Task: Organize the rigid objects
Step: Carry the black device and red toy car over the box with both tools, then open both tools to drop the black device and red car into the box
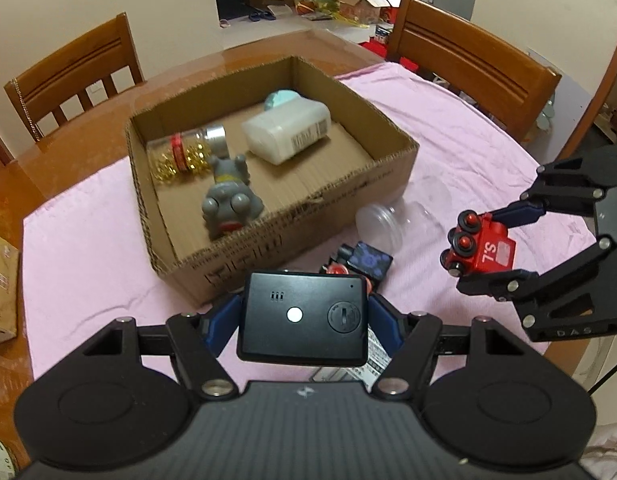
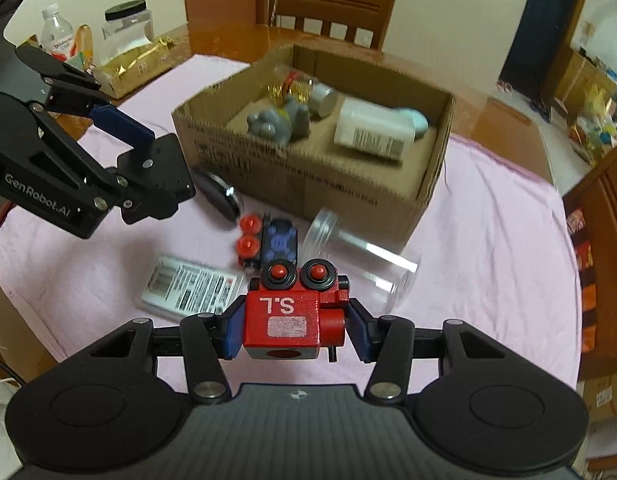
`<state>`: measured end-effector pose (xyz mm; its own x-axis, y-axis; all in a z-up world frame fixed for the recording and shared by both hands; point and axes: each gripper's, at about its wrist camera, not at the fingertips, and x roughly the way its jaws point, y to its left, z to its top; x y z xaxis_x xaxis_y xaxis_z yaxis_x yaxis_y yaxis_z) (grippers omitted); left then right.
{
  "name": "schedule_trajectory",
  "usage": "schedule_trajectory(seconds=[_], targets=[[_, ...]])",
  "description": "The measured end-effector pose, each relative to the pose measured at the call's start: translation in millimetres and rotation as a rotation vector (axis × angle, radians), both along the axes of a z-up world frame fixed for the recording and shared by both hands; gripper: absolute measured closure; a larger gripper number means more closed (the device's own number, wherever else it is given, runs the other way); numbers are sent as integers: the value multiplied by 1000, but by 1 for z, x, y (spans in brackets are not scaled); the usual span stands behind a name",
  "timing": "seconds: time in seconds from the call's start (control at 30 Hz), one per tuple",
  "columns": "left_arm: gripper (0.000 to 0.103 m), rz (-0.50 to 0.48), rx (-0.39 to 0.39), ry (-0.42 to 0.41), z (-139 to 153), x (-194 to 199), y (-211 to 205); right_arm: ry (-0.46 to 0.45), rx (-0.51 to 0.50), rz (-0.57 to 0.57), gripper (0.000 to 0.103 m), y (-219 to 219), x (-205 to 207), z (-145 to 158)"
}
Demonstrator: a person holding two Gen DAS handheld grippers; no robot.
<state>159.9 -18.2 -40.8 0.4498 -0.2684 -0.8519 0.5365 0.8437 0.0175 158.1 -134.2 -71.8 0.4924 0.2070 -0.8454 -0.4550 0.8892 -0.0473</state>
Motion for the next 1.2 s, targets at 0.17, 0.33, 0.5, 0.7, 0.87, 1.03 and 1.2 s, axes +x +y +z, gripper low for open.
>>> schedule_trajectory(seconds=[0.17, 0.33, 0.5, 0.7, 0.87, 1.03, 1.2], targets=[[34, 13, 0, -27, 11, 6, -1, -27, 10, 6, 47, -3, 16, 13], [34, 31, -17, -63, 22, 14, -1, -62, 21, 10, 47, -5, 35, 27], [34, 54, -21, -99, 32, 25, 1, -105, 18, 30, 47, 0, 58, 40], [34, 106, -16, -135, 39, 44, 12, -132, 18, 47, 47, 9, 94, 48], [34, 160, -21, -141, 41, 66, 22, -127, 29, 37, 34, 15, 121, 46], [34, 200, -22, -148, 40, 89, 26, -165, 38, 19, 0, 22, 121, 46], [34, 217, -24, -140, 31, 110, 22, -141, 20, -30, 0, 21, 114, 44]])
